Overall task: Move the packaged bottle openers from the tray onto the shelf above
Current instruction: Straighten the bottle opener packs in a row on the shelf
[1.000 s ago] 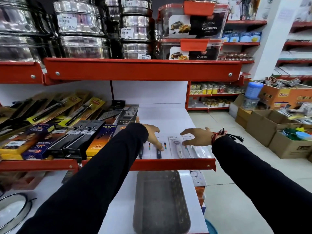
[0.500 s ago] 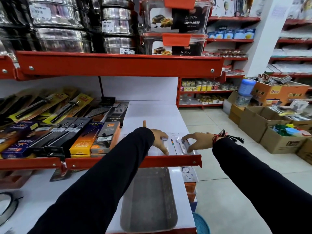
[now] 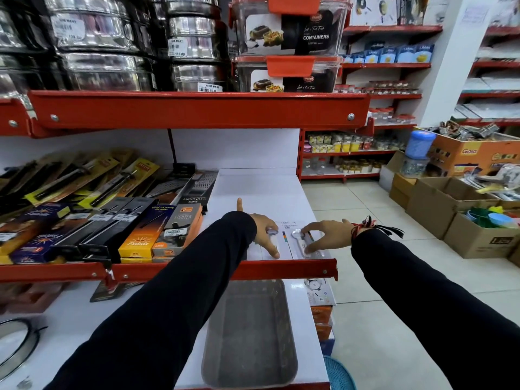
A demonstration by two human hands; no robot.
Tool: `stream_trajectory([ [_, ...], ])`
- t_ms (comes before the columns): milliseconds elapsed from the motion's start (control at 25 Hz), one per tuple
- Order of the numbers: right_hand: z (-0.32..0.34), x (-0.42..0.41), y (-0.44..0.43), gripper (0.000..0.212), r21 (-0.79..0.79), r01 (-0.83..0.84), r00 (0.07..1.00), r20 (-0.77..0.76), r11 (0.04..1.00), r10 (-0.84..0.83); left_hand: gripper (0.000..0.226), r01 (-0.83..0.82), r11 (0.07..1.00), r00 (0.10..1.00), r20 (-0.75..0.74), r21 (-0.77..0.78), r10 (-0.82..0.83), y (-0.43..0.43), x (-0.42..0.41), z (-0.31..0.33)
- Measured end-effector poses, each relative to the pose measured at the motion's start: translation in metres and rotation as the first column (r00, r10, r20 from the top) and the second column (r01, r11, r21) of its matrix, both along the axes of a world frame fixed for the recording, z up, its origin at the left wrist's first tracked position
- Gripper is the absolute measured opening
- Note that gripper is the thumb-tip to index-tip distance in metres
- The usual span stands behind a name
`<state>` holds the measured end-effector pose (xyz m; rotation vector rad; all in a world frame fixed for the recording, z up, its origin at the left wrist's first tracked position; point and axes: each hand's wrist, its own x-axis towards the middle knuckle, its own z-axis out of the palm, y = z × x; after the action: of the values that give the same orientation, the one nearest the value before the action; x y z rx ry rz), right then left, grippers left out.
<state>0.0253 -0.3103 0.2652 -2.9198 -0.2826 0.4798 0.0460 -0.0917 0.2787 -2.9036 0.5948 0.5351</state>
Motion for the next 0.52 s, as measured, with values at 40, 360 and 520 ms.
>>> stream_trajectory([
  [40,0.0007,-0.0009,0.0012,0.069,0.01,-0.007,1.0,-0.002,1.0,0.007,0.091,-0.005,1.0,1.0,-0.002,0.0,0.005,0.0007,-0.0007,0.0001],
  [360,-0.0026,0.0004,0.003,0.073,-0.023,-0.016,1.0,0.02,1.0,0.017,0.092,-0.03,1.0,0.999,-0.014,-0.006,0.03,0.0048,-0.0026,0.0029],
  [520,-0.0043,-0.0011,0.0033,0.074,-0.035,-0.019,0.999,0.033,0.999,0.02,0.091,-0.023,1.0,1.0,-0.004,0.003,0.023,0.0048,-0.0063,0.0038],
])
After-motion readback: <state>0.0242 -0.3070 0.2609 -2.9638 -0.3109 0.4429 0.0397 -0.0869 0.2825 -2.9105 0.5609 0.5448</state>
